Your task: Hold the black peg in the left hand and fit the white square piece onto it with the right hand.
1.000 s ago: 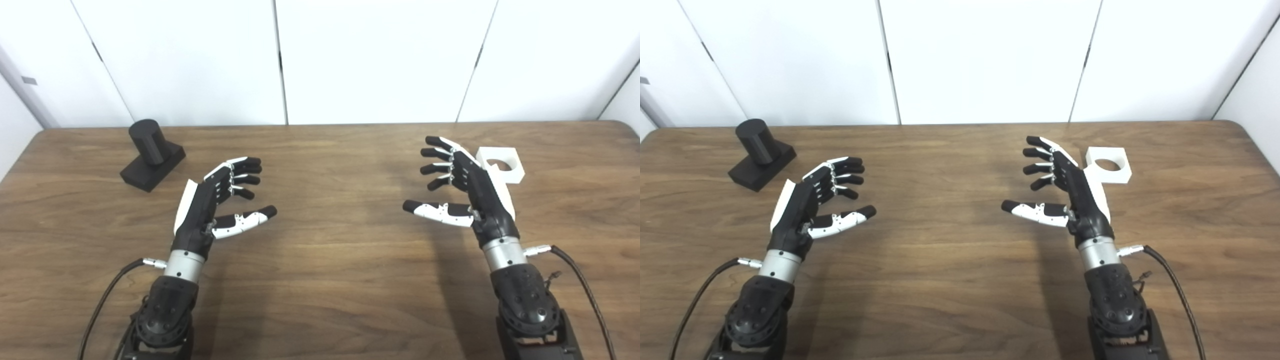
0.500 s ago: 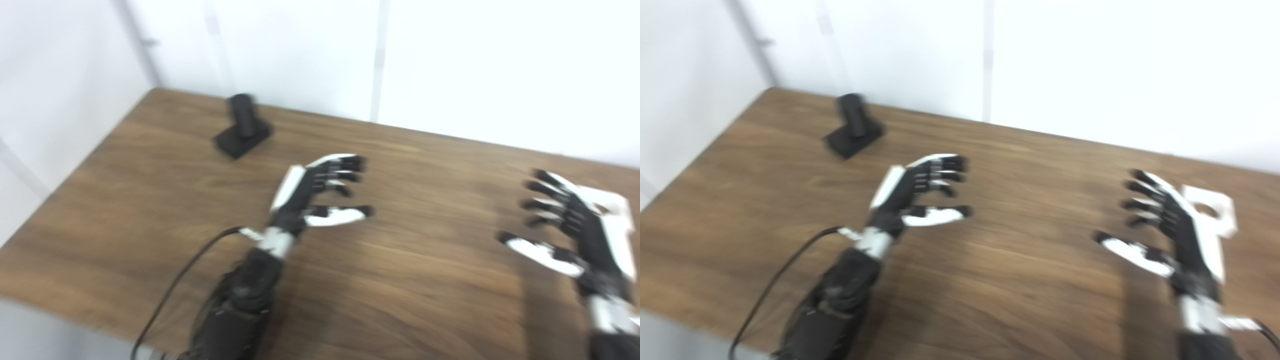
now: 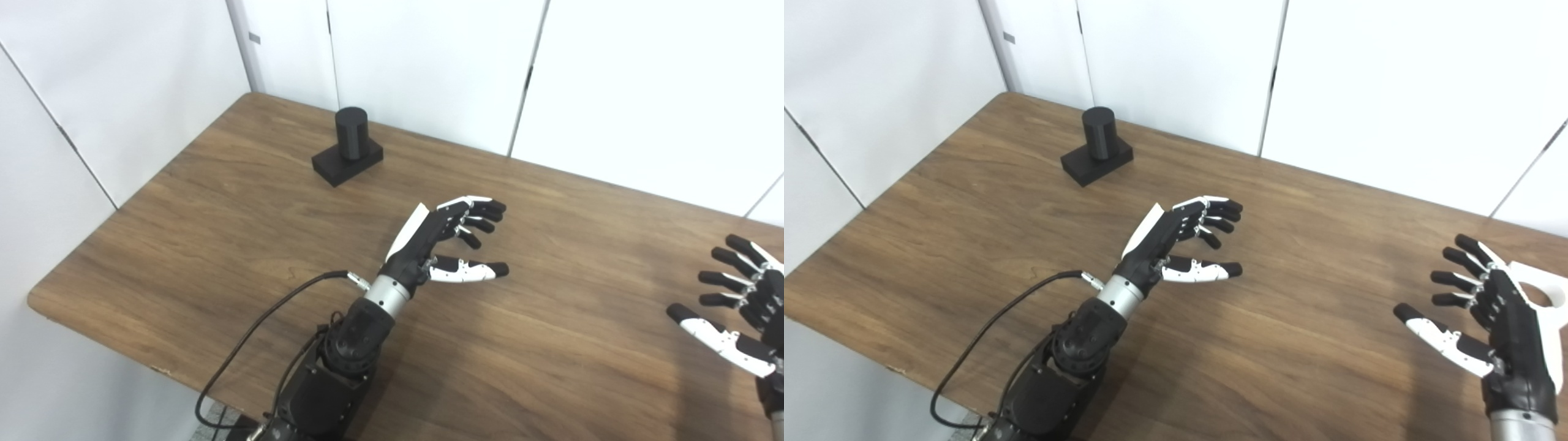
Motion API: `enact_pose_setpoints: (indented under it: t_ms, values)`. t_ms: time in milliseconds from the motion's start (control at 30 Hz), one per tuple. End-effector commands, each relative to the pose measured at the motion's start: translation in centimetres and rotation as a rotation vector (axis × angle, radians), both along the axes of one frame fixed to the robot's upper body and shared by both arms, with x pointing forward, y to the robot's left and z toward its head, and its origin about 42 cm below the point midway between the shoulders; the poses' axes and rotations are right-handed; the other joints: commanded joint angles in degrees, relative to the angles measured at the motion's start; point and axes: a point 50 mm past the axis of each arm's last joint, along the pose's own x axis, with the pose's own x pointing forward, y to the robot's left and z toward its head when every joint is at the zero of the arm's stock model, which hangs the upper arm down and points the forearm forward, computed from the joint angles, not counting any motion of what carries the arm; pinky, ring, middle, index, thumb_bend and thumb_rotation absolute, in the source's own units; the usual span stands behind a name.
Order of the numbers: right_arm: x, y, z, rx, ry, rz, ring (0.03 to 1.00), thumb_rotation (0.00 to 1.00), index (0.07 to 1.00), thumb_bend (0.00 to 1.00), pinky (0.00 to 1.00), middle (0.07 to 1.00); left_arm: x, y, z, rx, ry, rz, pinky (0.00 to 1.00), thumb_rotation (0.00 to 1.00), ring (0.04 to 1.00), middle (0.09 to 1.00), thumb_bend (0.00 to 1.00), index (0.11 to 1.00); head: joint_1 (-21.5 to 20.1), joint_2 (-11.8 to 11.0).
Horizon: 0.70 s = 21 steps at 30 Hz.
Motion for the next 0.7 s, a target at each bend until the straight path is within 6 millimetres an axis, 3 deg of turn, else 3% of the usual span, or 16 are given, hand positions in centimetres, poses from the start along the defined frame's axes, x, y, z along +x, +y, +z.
enact_pose_setpoints:
  t_ms: [0,333,667]
  values:
    - [0.5,0.3,1.8,0.000,-0.078,0.015,0.677,0.00,0.820,0.60,0.54,0.789,0.9,-0.3,1.8,0.000,-0.077,0.001,0.56,0.05,0.698,0.738,0.73,0.720,0.05,-0.04]
    - [0.4,0.6,2.1,0.009,-0.075,0.008,0.660,0.00,0.811,0.60,0.52,0.782,1.7,2.3,4.5,0.156,-0.170,0.085,0.58,0.13,0.692,0.732,0.77,0.717,-0.23,-0.65]
    - [0.2,0.8,2.2,0.014,-0.069,0.009,0.666,0.00,0.813,0.58,0.52,0.783,4.5,7.2,9.5,0.337,-0.207,0.133,0.59,0.16,0.729,0.762,0.75,0.738,-0.58,-0.65]
